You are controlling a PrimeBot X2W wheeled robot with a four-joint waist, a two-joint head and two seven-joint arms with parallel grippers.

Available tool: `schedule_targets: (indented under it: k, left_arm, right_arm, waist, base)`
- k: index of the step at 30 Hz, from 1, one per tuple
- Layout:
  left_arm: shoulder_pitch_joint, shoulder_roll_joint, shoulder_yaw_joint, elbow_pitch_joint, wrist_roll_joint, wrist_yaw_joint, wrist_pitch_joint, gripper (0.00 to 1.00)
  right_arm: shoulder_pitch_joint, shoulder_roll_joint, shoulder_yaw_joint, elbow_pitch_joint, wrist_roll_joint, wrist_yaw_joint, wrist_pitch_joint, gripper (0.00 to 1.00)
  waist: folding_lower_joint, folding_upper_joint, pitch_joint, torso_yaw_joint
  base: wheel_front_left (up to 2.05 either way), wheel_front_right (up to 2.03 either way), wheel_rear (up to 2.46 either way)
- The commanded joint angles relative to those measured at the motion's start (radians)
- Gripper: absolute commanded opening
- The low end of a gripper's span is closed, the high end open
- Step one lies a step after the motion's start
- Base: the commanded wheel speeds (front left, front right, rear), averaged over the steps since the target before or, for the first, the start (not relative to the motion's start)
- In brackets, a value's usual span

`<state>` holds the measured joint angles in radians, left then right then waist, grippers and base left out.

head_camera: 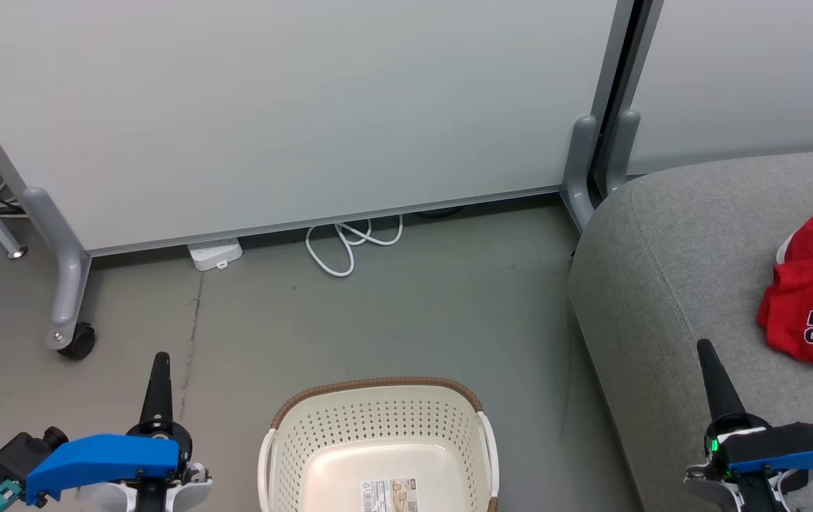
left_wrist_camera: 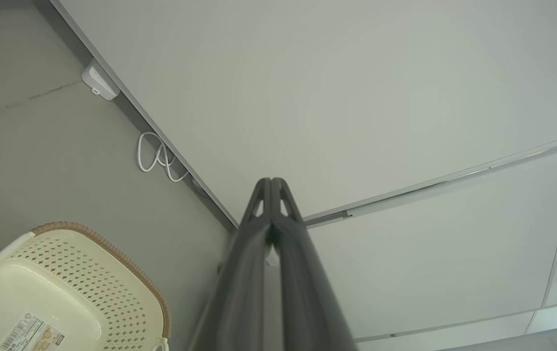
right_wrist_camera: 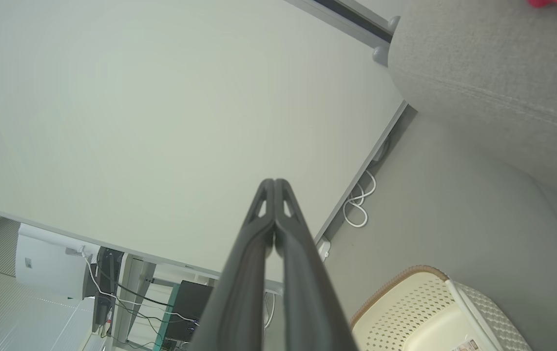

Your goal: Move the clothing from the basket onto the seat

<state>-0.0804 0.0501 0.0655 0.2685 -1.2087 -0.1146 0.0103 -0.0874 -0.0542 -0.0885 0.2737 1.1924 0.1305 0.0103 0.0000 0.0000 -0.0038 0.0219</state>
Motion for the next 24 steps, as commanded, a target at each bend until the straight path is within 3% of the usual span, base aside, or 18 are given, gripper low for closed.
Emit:
schedule_targets:
  k: [1, 24]
  left_arm:
    - [-0.023, 0.000, 0.009, -0.011, -0.022, -0.008, 0.008, 0.00]
    - [-0.029, 0.000, 0.031, -0.018, -0.214, -0.013, 0.059, 0.00]
  right_arm:
    - [-0.019, 0.001, -0.003, -0.012, 0.026, 0.000, 0.008, 0.00]
    - [-0.023, 0.003, -0.015, -0.022, 0.223, 0.000, 0.059, 0.00]
  waist:
    - [0.0000, 0.0000, 0.000, 0.000]
    - [0.0000, 0.0000, 0.003, -0.010]
  base:
    - [0.00, 0.00, 0.00]
    - [0.00, 0.00, 0.00]
